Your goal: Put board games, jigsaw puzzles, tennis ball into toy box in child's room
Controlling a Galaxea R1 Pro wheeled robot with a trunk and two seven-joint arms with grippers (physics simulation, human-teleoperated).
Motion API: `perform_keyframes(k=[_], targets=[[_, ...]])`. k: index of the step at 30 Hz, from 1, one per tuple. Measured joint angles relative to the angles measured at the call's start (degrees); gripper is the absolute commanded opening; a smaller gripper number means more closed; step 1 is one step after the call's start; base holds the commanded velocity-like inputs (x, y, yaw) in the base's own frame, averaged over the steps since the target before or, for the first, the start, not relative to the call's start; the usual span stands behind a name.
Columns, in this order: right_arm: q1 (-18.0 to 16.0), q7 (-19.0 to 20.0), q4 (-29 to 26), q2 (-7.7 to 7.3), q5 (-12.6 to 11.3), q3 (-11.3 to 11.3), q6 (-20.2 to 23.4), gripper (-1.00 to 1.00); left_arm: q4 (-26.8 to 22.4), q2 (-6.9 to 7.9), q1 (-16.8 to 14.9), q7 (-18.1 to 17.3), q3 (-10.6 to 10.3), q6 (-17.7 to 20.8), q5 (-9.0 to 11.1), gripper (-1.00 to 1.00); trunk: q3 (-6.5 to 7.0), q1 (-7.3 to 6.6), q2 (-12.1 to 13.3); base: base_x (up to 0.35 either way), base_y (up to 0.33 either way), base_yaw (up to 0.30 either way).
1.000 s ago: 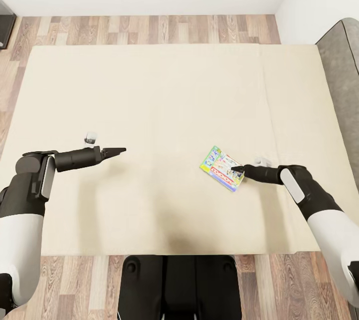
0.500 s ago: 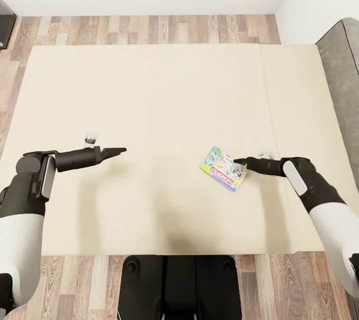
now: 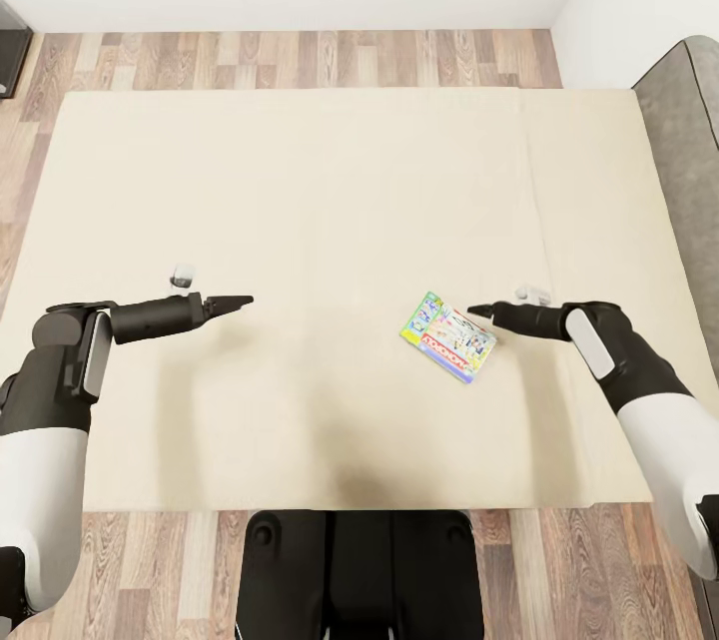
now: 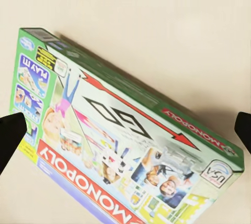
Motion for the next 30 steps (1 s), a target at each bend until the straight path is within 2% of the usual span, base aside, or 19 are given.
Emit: perform_keyframes(k=[10, 21, 30], targets=[[0.13, 0.33, 0.47, -0.39, 0.04, 0.45, -0.07, 1.0, 0.0, -0.06, 0.0, 2.58, -0.04, 0.0, -0.15, 1.0, 0.0, 0.0, 0.0, 0.0, 0.0, 0.0], [0.43, 0.68, -0.02, -0.46, 0.0, 0.42, 0.39, 1.0, 0.0, -0.03, 0.0, 2.79, 0.03, 0.01, -0.15, 1.0, -0.03, 0.0, 0.0, 0.0, 0.0, 0.0], [0.17, 0.69, -0.25, -0.49, 0.0, 0.26, 0.4, 1.0, -0.11, -0.01, 0.0, 2.42, 0.18, -0.06, 0.12, 1.0, -0.74, 0.0, 0.0, 0.0, 0.0, 0.0]])
